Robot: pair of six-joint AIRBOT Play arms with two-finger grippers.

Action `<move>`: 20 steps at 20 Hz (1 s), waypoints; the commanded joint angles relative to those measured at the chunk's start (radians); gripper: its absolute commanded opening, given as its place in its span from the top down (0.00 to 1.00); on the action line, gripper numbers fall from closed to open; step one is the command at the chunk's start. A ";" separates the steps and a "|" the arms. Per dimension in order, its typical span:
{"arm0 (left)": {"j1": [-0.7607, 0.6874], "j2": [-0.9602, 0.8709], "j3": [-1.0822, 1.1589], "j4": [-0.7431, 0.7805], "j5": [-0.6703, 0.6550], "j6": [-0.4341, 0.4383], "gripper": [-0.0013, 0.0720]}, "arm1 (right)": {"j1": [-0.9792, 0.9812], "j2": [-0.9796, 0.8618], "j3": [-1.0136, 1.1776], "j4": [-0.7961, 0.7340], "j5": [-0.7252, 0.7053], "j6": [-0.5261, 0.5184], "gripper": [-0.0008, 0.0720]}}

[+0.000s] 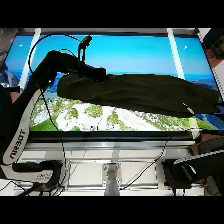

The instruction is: Fold the clothes and pants, and hang the long-sleeved shirts on hangers.

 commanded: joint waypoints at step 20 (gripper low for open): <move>-0.416 -0.204 0.002 -0.106 -0.516 -0.177 0.97 | 0.103 -0.020 0.053 0.079 0.031 -0.045 0.94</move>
